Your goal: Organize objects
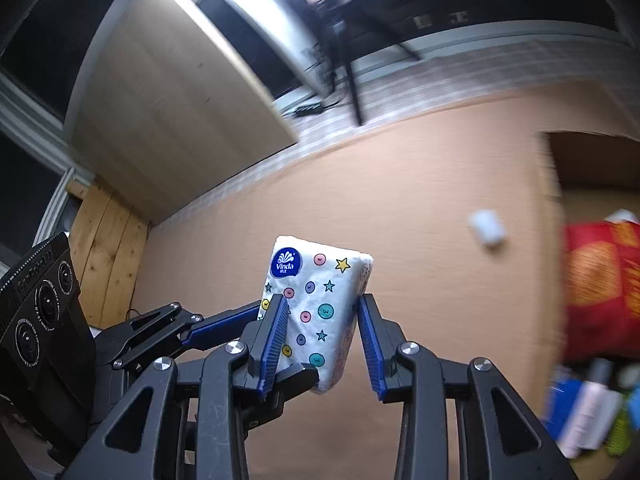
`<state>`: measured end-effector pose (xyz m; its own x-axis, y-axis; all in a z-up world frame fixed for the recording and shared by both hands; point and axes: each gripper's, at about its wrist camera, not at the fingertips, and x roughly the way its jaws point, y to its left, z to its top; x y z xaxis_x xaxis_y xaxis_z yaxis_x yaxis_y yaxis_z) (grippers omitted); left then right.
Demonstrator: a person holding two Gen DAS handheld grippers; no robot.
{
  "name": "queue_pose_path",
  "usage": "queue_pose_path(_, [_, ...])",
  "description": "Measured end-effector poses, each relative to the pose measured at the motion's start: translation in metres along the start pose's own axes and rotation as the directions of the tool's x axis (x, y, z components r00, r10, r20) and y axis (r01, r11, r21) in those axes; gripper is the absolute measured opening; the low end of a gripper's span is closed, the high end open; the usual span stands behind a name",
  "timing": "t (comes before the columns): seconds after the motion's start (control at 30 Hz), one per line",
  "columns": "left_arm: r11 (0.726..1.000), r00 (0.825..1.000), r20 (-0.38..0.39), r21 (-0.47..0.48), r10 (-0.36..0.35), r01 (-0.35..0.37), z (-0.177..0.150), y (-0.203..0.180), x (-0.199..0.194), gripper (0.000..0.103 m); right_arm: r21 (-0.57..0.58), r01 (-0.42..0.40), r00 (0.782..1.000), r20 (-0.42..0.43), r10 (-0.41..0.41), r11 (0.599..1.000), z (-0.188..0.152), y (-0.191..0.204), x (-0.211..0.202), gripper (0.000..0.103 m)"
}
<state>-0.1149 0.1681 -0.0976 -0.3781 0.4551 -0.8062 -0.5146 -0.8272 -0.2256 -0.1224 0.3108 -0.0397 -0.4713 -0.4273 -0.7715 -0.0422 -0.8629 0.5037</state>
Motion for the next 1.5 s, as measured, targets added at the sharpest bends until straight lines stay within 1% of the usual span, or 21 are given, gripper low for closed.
queue_pose_path(0.2, [0.994,0.997,-0.023,0.076,-0.077,0.079,0.010,-0.076,0.021,0.051,0.053,0.057,0.997,0.053,-0.060,0.997,-0.020,-0.052,-0.054,0.033])
queue_pose_path(0.37, [0.984,0.992,-0.053,0.128,-0.116,0.122,0.013,-0.124,0.039,0.051,0.095,0.086,0.993,0.077,-0.093,0.992,-0.035,-0.085,-0.083,0.033])
queue_pose_path(0.53, [0.973,0.987,-0.082,0.180,-0.135,0.148,0.013,-0.161,0.054,0.051,0.150,0.099,0.989,0.096,-0.114,0.984,-0.046,-0.114,-0.104,0.033])
queue_pose_path(0.67, [0.966,0.985,-0.096,0.202,-0.142,0.159,0.014,-0.177,0.060,0.051,0.173,0.106,0.986,0.107,-0.126,0.979,-0.050,-0.128,-0.113,0.033])
queue_pose_path(0.9, [0.958,0.984,-0.101,0.234,-0.144,0.165,0.015,-0.190,0.060,0.050,0.193,0.117,0.982,0.124,-0.142,0.974,-0.058,-0.138,-0.128,0.033])
queue_pose_path(1.07, [0.957,0.988,-0.098,0.251,-0.123,0.144,0.013,-0.188,0.057,0.050,0.187,0.151,0.972,0.148,-0.180,0.971,-0.061,-0.136,-0.137,0.033])
queue_pose_path(1.17, [0.960,0.989,-0.092,0.245,-0.117,0.136,0.012,-0.183,0.054,0.051,0.182,0.169,0.967,0.158,-0.198,0.969,-0.064,-0.133,-0.143,0.034])
queue_pose_path(1.3, [0.965,0.991,-0.079,0.232,-0.104,0.119,0.010,-0.173,0.046,0.051,0.164,0.198,0.962,0.155,-0.223,0.966,-0.070,-0.125,-0.143,0.046])
queue_pose_path(1.33, [0.967,0.992,-0.075,0.228,-0.098,0.113,0.009,-0.170,0.044,0.052,0.158,0.206,0.961,0.155,-0.230,0.966,-0.071,-0.123,-0.143,0.048])
queue_pose_path(1.4, [0.971,0.995,-0.066,0.219,-0.081,0.093,0.008,-0.164,0.040,0.058,0.139,0.224,0.957,0.156,-0.244,0.965,-0.076,-0.117,-0.142,0.049])
queue_pose_path(1.43, [0.974,0.996,-0.059,0.211,-0.071,0.082,0.008,-0.159,0.038,0.064,0.131,0.231,0.955,0.158,-0.250,0.964,-0.078,-0.114,-0.141,0.051])
queue_pose_path(1.47, [0.977,0.997,-0.052,0.200,-0.065,0.075,0.008,-0.154,0.035,0.067,0.123,0.239,0.953,0.160,-0.257,0.963,-0.080,-0.110,-0.141,0.051])
queue_pose_path(1.5, [0.979,0.997,-0.046,0.192,-0.061,0.069,0.007,-0.148,0.033,0.068,0.111,0.252,0.949,0.164,-0.268,0.961,-0.082,-0.106,-0.141,0.052])
